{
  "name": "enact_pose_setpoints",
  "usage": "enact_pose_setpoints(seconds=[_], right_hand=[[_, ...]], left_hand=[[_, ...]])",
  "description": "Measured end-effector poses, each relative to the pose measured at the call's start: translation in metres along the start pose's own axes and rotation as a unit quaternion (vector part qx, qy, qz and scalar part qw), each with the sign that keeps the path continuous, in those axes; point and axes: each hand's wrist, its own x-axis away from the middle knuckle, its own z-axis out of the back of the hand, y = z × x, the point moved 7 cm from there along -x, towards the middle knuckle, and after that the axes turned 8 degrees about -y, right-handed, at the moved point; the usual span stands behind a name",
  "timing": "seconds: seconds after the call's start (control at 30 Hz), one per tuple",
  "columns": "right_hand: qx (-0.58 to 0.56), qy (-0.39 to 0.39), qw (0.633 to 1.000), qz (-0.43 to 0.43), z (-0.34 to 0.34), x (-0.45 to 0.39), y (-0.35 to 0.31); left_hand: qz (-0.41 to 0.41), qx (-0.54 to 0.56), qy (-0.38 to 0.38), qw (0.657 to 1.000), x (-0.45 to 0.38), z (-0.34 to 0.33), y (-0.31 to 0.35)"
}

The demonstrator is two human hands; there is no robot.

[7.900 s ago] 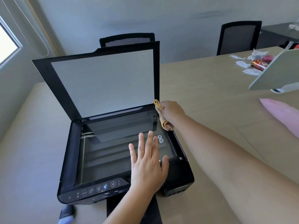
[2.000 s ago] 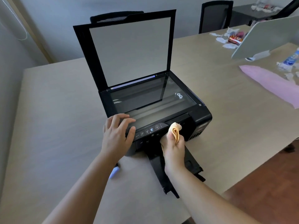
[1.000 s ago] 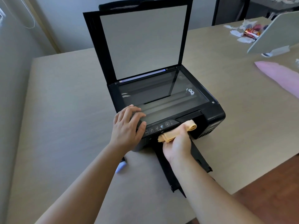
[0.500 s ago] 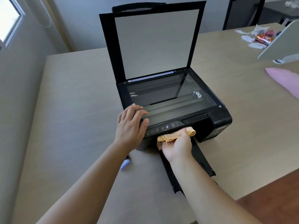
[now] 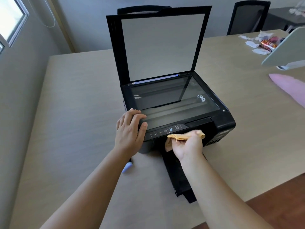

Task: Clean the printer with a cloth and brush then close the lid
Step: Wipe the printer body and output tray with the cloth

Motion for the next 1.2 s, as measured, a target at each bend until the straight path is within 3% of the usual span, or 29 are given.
enact_pose_setpoints(seconds=[0.2, 0.5, 0.63, 0.73, 0.83, 1.03, 1.13, 1.2], right_hand=[[0.041, -0.005, 0.995, -0.094, -0.012, 0.026, 0.046], [0.029, 0.046, 0.998, 0.017, 0.01, -0.02, -0.017], [0.058, 0.002, 0.998, -0.011, 0.014, -0.013, 0.013], [0.04, -0.029, 0.998, 0.038, 0.006, -0.016, -0.021], [0.03, -0.01, 0.997, 0.072, 0.011, -0.027, -0.046], [0.118, 0.014, 0.993, 0.015, 0.037, -0.025, -0.035], [0.215, 0.025, 0.969, 0.122, 0.045, 0.004, -0.087], [0.293, 0.032, 0.924, 0.244, 0.046, 0.038, -0.131]], left_hand=[[-0.028, -0.005, -0.007, 1.0, -0.002, -0.007, 0.014], [-0.079, -0.015, -0.004, 0.997, -0.003, -0.004, 0.031], [-0.13, -0.043, -0.014, 0.991, -0.002, -0.017, 0.047], [-0.151, -0.055, -0.028, 0.987, -0.001, -0.027, 0.056], [-0.155, -0.059, -0.028, 0.986, 0.0, -0.03, 0.061], [-0.147, -0.05, -0.029, 0.987, 0.001, -0.035, 0.07], [-0.145, -0.04, -0.025, 0.988, 0.003, -0.037, 0.069], [-0.143, -0.038, -0.02, 0.989, 0.003, -0.038, 0.068]])
